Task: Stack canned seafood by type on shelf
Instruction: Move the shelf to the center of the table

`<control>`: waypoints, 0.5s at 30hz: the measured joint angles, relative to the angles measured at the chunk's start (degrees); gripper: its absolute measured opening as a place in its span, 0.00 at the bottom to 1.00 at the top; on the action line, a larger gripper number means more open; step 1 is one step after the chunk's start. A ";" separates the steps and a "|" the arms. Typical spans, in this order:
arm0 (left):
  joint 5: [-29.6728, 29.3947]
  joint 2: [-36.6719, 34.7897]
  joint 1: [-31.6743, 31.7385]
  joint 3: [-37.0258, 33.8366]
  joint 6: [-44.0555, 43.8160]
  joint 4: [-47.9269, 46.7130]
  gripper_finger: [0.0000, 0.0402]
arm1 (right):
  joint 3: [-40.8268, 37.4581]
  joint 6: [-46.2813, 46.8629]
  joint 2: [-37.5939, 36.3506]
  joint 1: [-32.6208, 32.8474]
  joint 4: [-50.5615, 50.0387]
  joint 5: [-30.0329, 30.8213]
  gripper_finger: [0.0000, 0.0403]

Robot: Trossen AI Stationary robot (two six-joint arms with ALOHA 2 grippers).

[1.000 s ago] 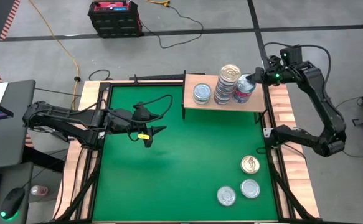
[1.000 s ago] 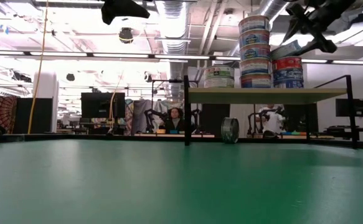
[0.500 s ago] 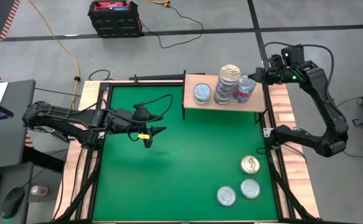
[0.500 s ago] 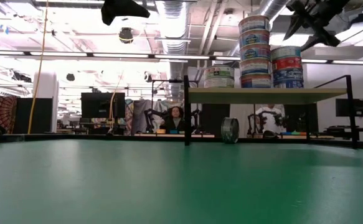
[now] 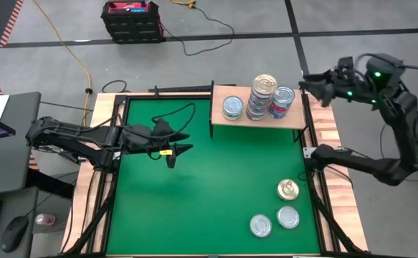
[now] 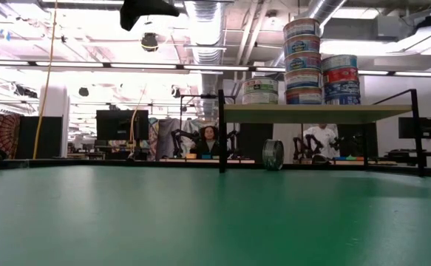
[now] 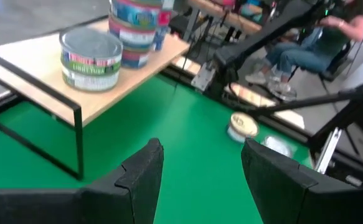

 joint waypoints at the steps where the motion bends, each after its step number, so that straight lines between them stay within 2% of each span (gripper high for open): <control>1: -0.53 0.02 0.00 0.00 0.05 0.85 0.51 | 0.23 0.00 -0.16 2.26 1.10 -1.60 0.68; 3: -1.78 0.02 0.00 0.00 0.31 2.54 0.51 | 0.30 0.00 -0.19 7.40 2.60 -3.29 0.68; 6: -2.83 1.03 0.00 0.04 0.54 4.39 0.51 | 0.27 -1.08 1.28 16.52 1.99 -0.36 0.68; 10: -3.54 3.54 -1.25 0.21 -0.15 5.67 0.51 | 0.19 -4.01 5.76 30.20 1.90 9.40 0.68; 15: -9.99 7.74 -5.59 1.42 -0.55 5.63 0.51 | 0.12 -7.01 13.02 45.80 2.37 22.69 0.68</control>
